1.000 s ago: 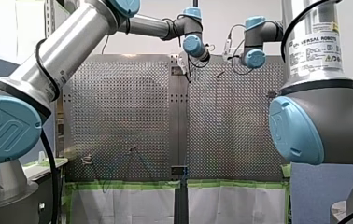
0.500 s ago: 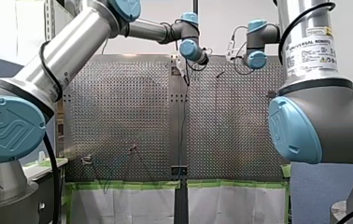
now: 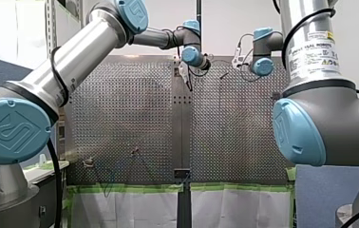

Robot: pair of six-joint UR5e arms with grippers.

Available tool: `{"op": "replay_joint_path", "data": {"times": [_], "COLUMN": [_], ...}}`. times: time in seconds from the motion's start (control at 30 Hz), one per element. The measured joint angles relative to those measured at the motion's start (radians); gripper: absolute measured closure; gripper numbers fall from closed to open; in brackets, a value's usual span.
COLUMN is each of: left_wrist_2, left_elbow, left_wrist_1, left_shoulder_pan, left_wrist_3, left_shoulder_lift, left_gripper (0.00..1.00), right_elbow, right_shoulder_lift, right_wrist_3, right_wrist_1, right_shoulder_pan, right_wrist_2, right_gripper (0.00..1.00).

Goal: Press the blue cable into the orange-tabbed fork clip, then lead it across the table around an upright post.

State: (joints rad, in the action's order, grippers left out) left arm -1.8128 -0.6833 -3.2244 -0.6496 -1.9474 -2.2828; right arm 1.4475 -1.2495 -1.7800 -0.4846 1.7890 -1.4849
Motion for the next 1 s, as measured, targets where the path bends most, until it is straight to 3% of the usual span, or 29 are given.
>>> {"op": "replay_joint_path", "data": {"times": [0.5, 0.77, 0.83, 0.87, 0.93, 0.97, 1.0], "left_wrist_2": [0.06, 0.068, 0.074, 0.076, 0.078, 0.079, 0.078], "left_elbow": [-0.004, -0.042, -0.058, -0.064, -0.074, -0.076, -0.077], "left_wrist_1": [-0.005, 0.01, 0.016, 0.017, 0.018, 0.017, 0.017], "left_shoulder_pan": [0.035, 0.044, 0.047, 0.048, 0.049, 0.05, 0.05], "left_wrist_3": [-0.003, -0.002, -0.002, -0.002, -0.001, -0.001, 0.001], "left_shoulder_lift": [-0.091, -0.102, -0.102, -0.103, -0.103, -0.103, -0.103], "left_gripper": [1.0, 0.96, 0.78, 0.78, 0.53, 0.53, 0.41], "right_elbow": [-0.015, -0.015, -0.012, -0.011, -0.007, -0.006, -0.005], "right_shoulder_lift": [0.108, 0.148, 0.155, 0.157, 0.163, 0.167, 0.171], "right_wrist_3": [-0.001, 0.002, 0.002, 0.002, 0.002, 0.002, 0.002], "right_wrist_1": [0.0, 0.004, 0.005, 0.006, 0.007, 0.007, 0.007], "right_shoulder_pan": [-0.02, -0.019, -0.017, -0.016, -0.014, -0.013, -0.012], "right_wrist_2": [0.012, 0.013, 0.013, 0.013, 0.013, 0.013, 0.014], "right_gripper": [1.0, 1.0, 1.0, 1.0, 1.0, 1.0, 1.0]}}
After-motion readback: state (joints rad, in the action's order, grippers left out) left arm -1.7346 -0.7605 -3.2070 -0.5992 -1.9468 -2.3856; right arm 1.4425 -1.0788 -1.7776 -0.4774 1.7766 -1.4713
